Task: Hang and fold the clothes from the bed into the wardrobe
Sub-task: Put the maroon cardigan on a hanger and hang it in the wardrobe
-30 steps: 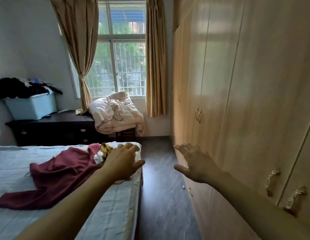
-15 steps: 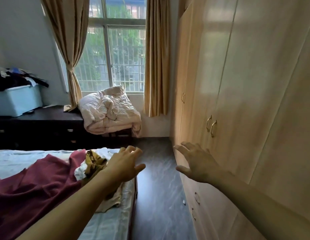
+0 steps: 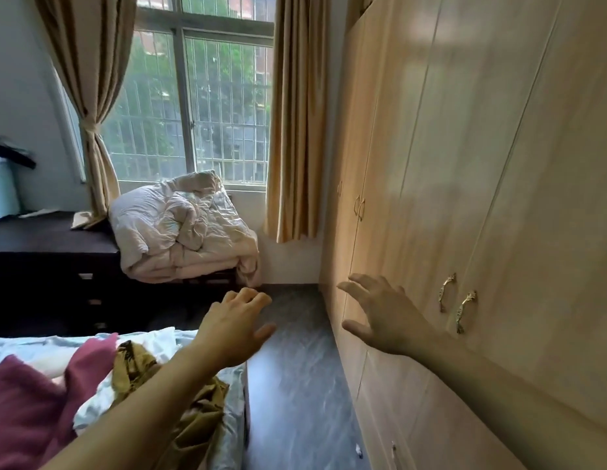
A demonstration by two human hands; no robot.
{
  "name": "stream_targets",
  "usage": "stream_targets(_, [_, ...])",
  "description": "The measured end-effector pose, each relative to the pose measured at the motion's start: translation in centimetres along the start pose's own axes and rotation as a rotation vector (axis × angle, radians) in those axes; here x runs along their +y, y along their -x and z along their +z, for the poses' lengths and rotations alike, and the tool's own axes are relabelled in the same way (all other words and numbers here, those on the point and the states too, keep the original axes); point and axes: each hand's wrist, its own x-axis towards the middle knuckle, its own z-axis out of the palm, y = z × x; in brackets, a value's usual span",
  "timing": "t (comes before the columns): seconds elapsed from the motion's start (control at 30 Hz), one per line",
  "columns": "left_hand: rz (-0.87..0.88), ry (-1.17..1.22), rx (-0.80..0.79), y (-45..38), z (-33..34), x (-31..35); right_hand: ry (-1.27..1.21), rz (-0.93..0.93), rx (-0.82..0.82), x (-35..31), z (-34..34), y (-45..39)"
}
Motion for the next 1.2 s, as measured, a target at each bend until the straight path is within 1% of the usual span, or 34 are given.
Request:
stream_targets(0.13, [-0.032,0.019,0.022,-5.0,3.0,-2.1,-0.076,-0.031,0.043,2.0,3.3,-7.6])
stream_targets(0.3, [-0.072,-0.074,-0.010,-13.9,5.4,-5.2,-0.122,-0.112,0.082,5.3,7.4,-18.2])
stream_targets(0.53, [-0.132,-0.143,-0.040,-28.4,5.8,-9.2,-0.224,-0.225,0.134,10.6,8.0,-34.2])
stream_targets(0.63, [-0.177,-0.119,-0.019,-33.5,6.9,-11.0,-0.238,-0.252,0.111,11.6,9.8,-39.8])
stream_targets(0.83, [-0.235,-0.098,-0.111,-41.9,12.4,-16.5,-0.221,-0.304,0.030,12.1,16.0,-50.4])
stream_targets(1.0, [-0.254,-0.031,-0.051,-49.9,16.3,-23.6,-0.154,-0.338,0.001,11.7,19.5,-61.6])
stream_targets(1.13, [-0.279,-0.010,-0.048,-55.4,17.4,-29.2,-0.101,-0.359,-0.036,10.7,20.2,-70.6])
stream_targets(1.2, [-0.295,0.003,-0.023,-57.8,17.3,-31.9,-0.085,-0.384,-0.055,10.1,20.6,-74.7])
